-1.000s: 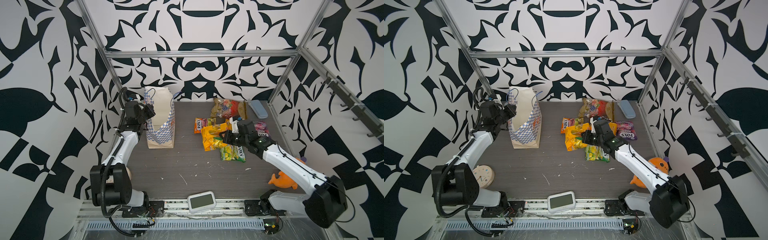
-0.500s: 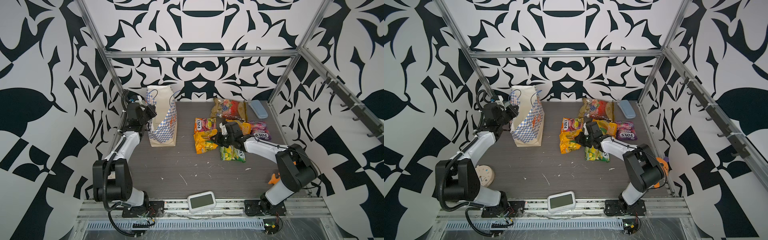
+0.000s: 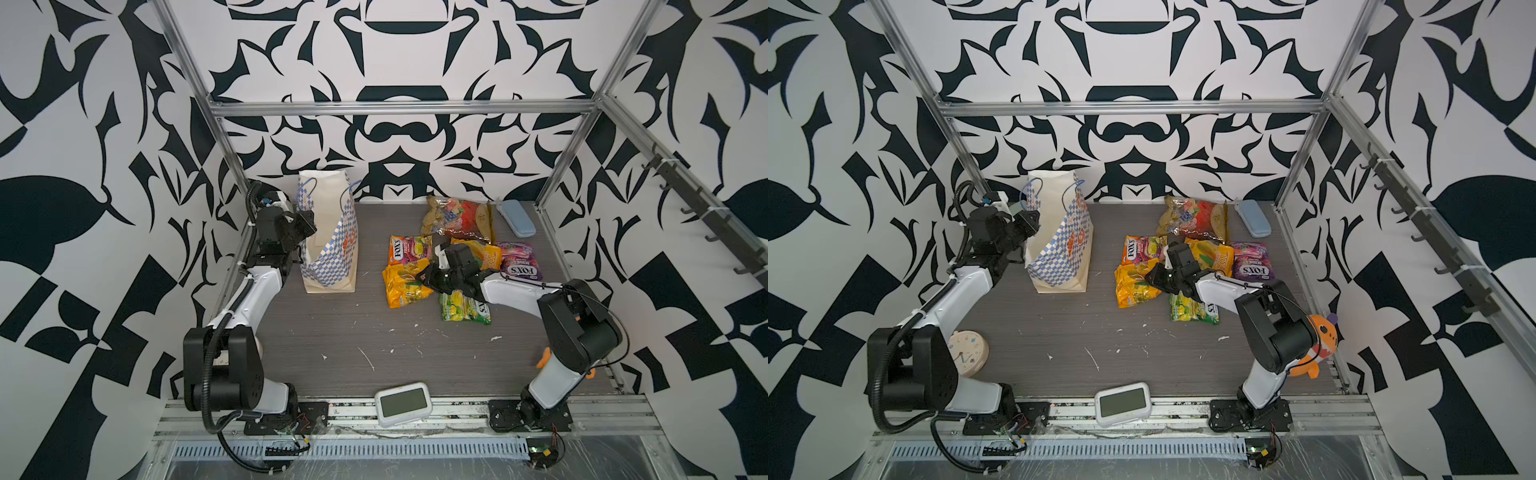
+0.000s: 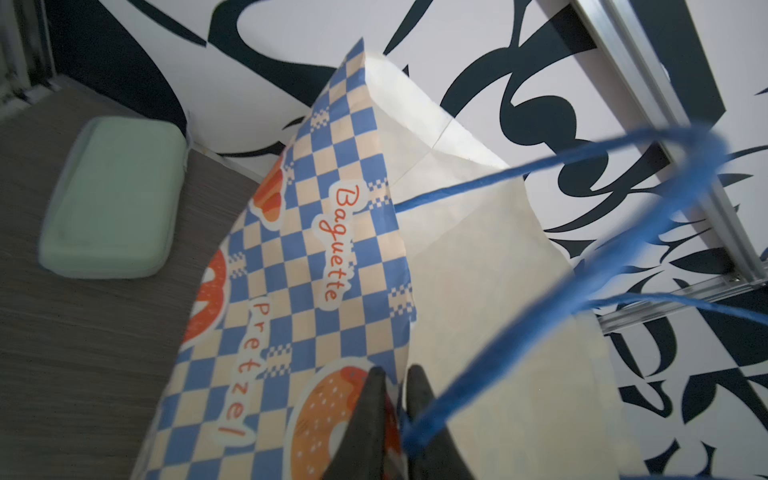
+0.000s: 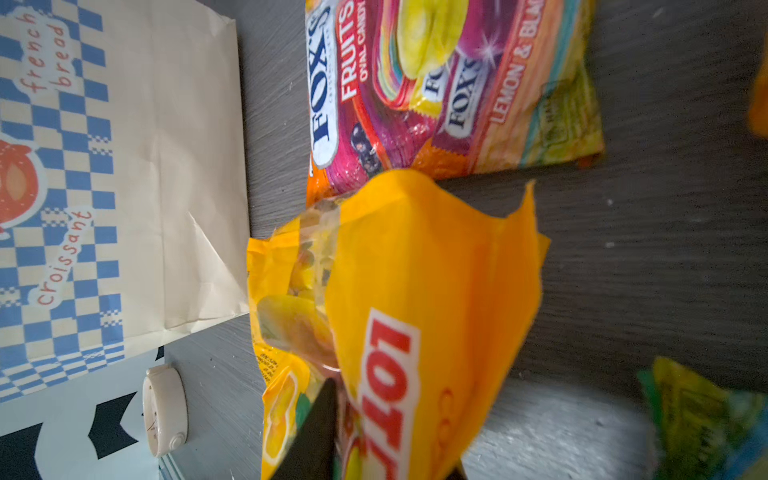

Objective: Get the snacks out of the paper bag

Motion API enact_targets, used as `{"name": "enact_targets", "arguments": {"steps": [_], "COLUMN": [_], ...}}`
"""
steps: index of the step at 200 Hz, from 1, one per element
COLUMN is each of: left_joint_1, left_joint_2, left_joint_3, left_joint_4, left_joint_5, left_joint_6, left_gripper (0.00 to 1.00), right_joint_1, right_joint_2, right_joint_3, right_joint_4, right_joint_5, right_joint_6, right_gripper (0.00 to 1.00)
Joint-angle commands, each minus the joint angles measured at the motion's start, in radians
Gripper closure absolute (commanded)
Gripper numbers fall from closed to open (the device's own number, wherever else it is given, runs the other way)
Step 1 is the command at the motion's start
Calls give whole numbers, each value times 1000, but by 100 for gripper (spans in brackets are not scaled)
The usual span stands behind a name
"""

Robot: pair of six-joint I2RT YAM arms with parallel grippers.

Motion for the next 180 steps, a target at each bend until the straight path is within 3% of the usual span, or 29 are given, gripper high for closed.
{"name": "enact_targets", "arguments": {"steps": [1, 11, 18, 26, 29, 53, 68, 81, 114, 149, 180], "left_joint_1": [0, 1, 0, 0, 0, 1, 1, 1, 1, 1, 0], "left_joint_2": [-53, -66, -76, -86, -89, -102, -114, -120, -137, -297, -461], "left_joint_3": [7, 24, 36, 51, 56, 122, 159, 181, 207, 198, 74], "left_joint_4": [-77, -106, -128, -151, -159, -257, -311, -331, -357, -360, -354], "left_joint_5": [-63, -75, -87, -97, -101, -119, -127, -116, -137, -146, -330], "left_joint_6": [68, 90, 106, 124, 132, 194, 231, 270, 305, 325, 370], "left_gripper": [67, 49, 31, 5, 0, 0, 0, 0, 0, 5, 7], "right_joint_1": [14, 23, 27, 30, 30, 37, 39, 39, 39, 39, 37], "right_joint_2": [-46, -64, -80, -96, -103, -141, -170, -190, -207, -262, -399], "right_joint_3": [61, 78, 84, 87, 88, 119, 129, 124, 156, 157, 127], "right_joint_4": [-63, -115, -144, -166, -173, -272, -306, -306, -340, -334, -312], "right_joint_5": [70, 110, 131, 150, 155, 216, 251, 273, 287, 281, 344], "right_joint_6": [-48, -73, -87, -97, -102, -146, -170, -182, -206, -226, -304], "right_gripper": [63, 60, 59, 54, 53, 37, 35, 18, 17, 17, 14]}}
